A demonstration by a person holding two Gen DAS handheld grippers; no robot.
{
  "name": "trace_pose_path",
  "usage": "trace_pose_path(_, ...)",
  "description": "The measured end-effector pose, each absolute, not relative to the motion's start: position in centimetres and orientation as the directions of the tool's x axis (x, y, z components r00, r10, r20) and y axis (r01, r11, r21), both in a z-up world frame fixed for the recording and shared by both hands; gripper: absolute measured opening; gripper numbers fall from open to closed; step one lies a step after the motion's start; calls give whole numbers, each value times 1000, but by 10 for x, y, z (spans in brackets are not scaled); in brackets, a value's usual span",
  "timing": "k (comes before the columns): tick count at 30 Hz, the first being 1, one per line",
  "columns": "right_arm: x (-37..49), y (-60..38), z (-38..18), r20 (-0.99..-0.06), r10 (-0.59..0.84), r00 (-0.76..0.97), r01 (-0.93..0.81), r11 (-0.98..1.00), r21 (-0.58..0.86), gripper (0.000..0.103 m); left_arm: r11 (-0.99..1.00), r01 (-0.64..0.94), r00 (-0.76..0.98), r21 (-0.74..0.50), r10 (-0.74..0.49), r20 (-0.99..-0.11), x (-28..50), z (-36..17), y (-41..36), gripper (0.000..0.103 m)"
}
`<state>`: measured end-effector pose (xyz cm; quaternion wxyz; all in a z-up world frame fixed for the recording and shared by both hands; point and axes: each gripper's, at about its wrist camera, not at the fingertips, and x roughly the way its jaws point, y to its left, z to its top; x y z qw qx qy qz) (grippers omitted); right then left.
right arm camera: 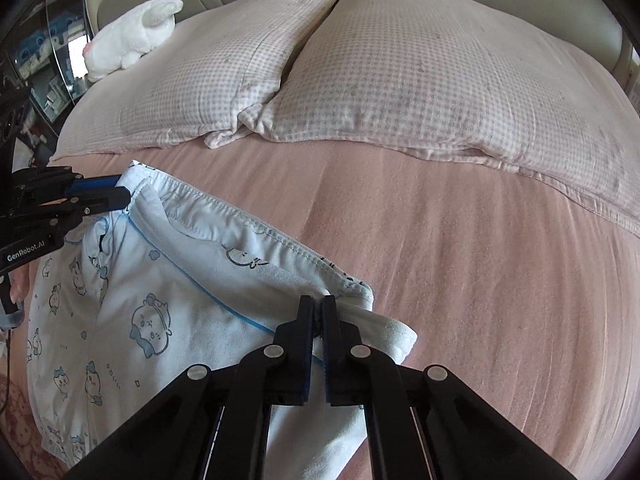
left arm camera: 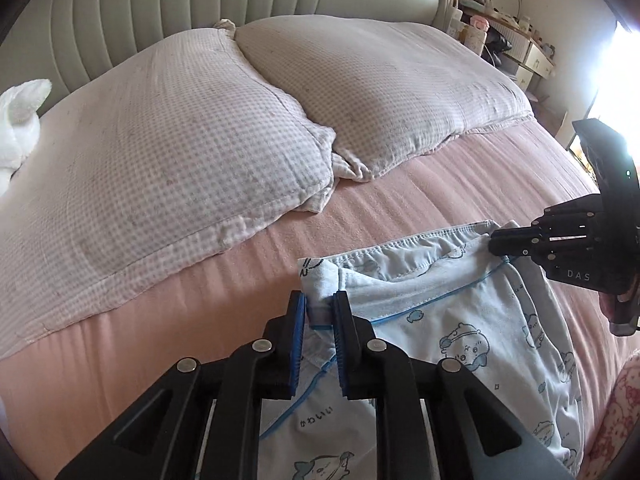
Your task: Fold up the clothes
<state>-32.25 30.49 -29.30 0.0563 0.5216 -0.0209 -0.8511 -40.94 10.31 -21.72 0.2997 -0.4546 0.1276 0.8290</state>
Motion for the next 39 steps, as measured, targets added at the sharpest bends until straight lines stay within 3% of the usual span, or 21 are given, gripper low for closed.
trace_pose_path(6,-335,301,-274,-868,-100,-487,89,-994,64,4,-752,-659,-425,-15,388,-818,-400,-198,116,43)
trace_pose_path(8,-340,306,-270,-864,-108,-491,92,-993,71,9,-732,-681,-402,-32,410,-819,-396,-196,127,63)
trace_pose_path(10,-347,296,-277,-872,-132,-471,132,-988,79,39,-723,-690,-379,-25,390,-839,-395,-205,139,64)
trace_pose_path(11,-344,296,-280,-876,-123,-466,139,-988,65,61,-721,-693,-367,-17,373,-852,-396,-212,144,64)
trace_pose_path(12,-342,297,-283,-880,-114,-461,146,-988,52,67,-718,-696,-355,-10,355,-865,-396,-219,150,64)
trace_pose_path(13,-339,298,-286,-883,-105,-457,152,-988,39,67,-724,-690,-353,2,334,-874,-397,-226,153,60)
trace_pose_path(14,-336,303,-288,-883,-95,-459,145,-989,31,67,-735,-678,-352,10,312,-883,-399,-232,154,41)
trace_pose_path(16,-333,312,-290,-879,-85,-470,118,-993,33,58,-759,-652,-341,-8,303,-890,-404,-241,151,24)
trace_pose_path(17,-334,317,-289,-874,-91,-477,95,-994,52,51,-770,-638,-339,-26,311,-888,-406,-242,149,22)
trace_pose_path(18,-334,322,-289,-870,-97,-484,73,-995,71,36,-778,-627,-340,-41,321,-884,-406,-242,146,21)
trace_pose_path(21,-337,336,-285,-865,-136,-483,47,-991,129,15,-792,-609,-361,-51,333,-871,-403,-237,141,10)
trace_pose_path(22,-336,337,-283,-863,-139,-485,49,-990,132,10,-795,-604,-372,-50,336,-865,-400,-235,139,8)
trace_pose_path(26,-331,335,-274,-856,-138,-498,69,-990,120,6,-800,-597,-399,-61,362,-843,-391,-223,133,6)
trace_pose_path(31,-325,347,-260,-845,-126,-520,52,-992,117,3,-782,-616,-393,-92,407,-825,-392,-212,129,7)
trace_pose_path(34,-329,352,-257,-837,-136,-530,37,-990,137,3,-781,-621,-365,-68,366,-856,-398,-220,140,11)
trace_pose_path(36,-338,348,-263,-844,-175,-507,49,-983,174,4,-782,-622,-365,-36,331,-870,-396,-227,148,22)
trace_pose_path(38,-339,337,-270,-857,-170,-486,83,-985,148,4,-781,-621,-345,-58,339,-875,-393,-233,150,59)
trace_pose_path(39,-340,331,-273,-863,-167,-476,101,-986,135,4,-782,-619,-340,-74,352,-872,-391,-234,151,63)
